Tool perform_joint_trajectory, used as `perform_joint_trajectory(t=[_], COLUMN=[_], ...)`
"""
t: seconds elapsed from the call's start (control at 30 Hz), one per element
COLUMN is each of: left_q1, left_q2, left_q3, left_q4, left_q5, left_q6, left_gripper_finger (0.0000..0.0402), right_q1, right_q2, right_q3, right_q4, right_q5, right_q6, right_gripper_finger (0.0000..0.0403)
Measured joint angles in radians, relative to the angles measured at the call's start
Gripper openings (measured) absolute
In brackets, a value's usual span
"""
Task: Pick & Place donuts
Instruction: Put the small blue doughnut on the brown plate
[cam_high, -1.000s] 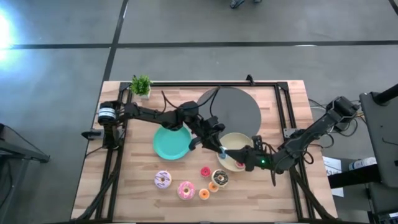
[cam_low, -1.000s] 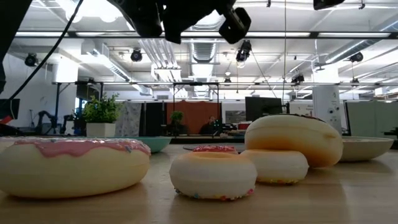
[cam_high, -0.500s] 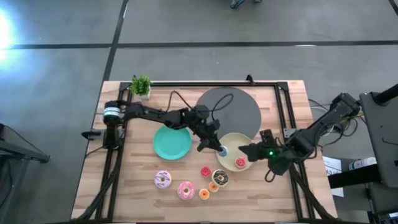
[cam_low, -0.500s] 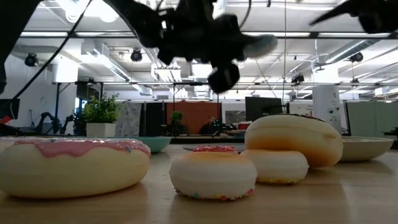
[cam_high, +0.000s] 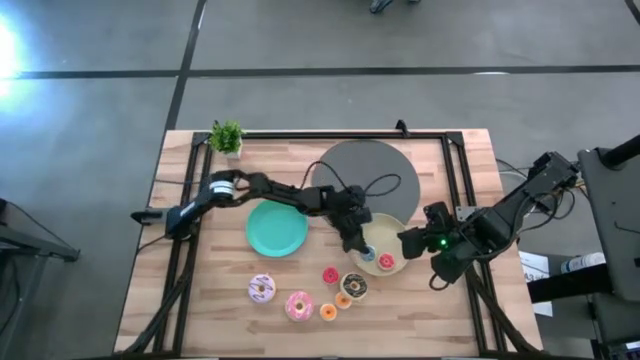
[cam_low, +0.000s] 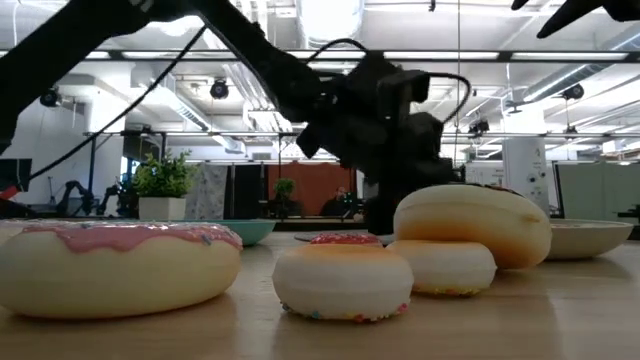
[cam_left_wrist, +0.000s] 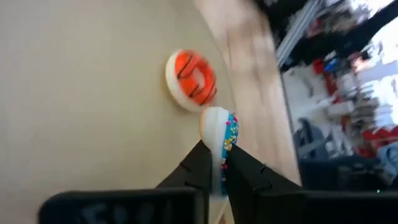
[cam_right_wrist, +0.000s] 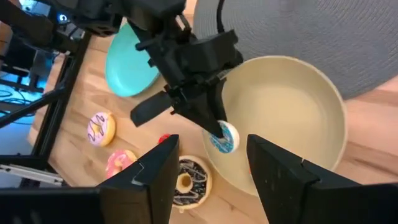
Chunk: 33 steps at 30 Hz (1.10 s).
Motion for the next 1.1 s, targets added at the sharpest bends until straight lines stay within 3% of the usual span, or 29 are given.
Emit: perform_joint_trajectory(t=[0.2,0.37,0.53,0.8,0.93,1.1], left_q1=[-0.013,-0.016,-0.016,-0.018,-0.025,-0.030], left_q2=[0.006,0.006,-0.017,-0.056,-0.079,-0.082], left_q3=[0.030,0.030,0.029,0.029,0.028,0.029], left_q4=[-0.032,-0.048,-0.059,-0.118,-0.130,-0.168], left_q5=[-0.032,-0.083,-0.216,-0.229,-0.339,-0.359], left_q6=[0.035,0.037,0.062,0.109,0.164,0.237], left_gripper_finger=[0.0093,0.0124,0.0128,0.0126,0.0125,0.0125], right_q1=[0.003,0.003,0.003,0.002,0.002,0.002], right_q2=[0.000,0.000,0.000,0.000,0.000,0.000], right_q3=[-0.033,-0.046,-0.048,-0.047,-0.051,-0.063], right_q4=[0.002,0.009,0.009,0.009,0.010,0.028], right_q5=[-0.013,-0.013,-0.013,-0.028,-0.042,-0.108], right_q6=[0.024,0.017,0.005,-0.010,-0.014,-0.062], right_gripper_finger=[0.0180,0.0180,0.0180,0.0180,0.0180,0.0180])
